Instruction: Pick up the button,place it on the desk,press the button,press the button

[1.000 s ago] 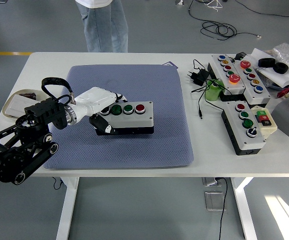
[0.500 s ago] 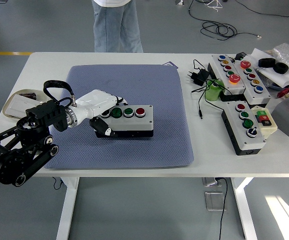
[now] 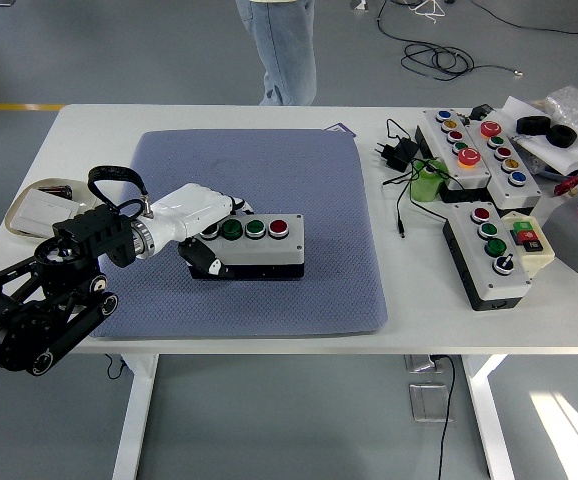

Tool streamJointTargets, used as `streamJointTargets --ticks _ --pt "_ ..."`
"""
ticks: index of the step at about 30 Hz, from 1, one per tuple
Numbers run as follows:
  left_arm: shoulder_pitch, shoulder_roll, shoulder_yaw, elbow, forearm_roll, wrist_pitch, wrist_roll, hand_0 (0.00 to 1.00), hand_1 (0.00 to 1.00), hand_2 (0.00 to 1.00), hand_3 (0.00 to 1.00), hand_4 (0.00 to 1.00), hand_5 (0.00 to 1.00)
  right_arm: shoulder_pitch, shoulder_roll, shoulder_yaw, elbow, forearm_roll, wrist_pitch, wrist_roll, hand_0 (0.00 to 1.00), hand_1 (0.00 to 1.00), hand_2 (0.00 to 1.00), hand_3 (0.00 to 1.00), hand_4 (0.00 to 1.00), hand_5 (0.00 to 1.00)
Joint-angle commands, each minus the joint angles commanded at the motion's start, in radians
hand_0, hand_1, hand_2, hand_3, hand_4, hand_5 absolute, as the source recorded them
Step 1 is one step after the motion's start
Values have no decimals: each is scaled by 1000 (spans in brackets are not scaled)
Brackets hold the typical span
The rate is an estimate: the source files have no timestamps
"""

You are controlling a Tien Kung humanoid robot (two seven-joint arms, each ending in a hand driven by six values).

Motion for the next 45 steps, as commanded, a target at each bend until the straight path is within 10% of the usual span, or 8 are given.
streamJointTargets --ticks 22,39,40,45 --pt "31 8 -38 -25 -36 -91 25 914 948 986 983 880 191 -7 0 2 0 -4 -1 -1 787 797 817 751 412 479" --pt "115 54 -222 -230 -88 -168 43 967 998 998 998 904 195 -3 0 1 0 -1 1 2 787 797 817 751 412 479" --pt "131 57 -246 -262 -83 -154 63 664 574 595 995 650 188 -4 0 0 0 2 1 3 787 797 817 751 412 479" --pt "154 65 -300 -434 29 -100 227 664 574 595 995 650 188 -4 1 5 0 -3 1 4 787 797 817 751 412 479"
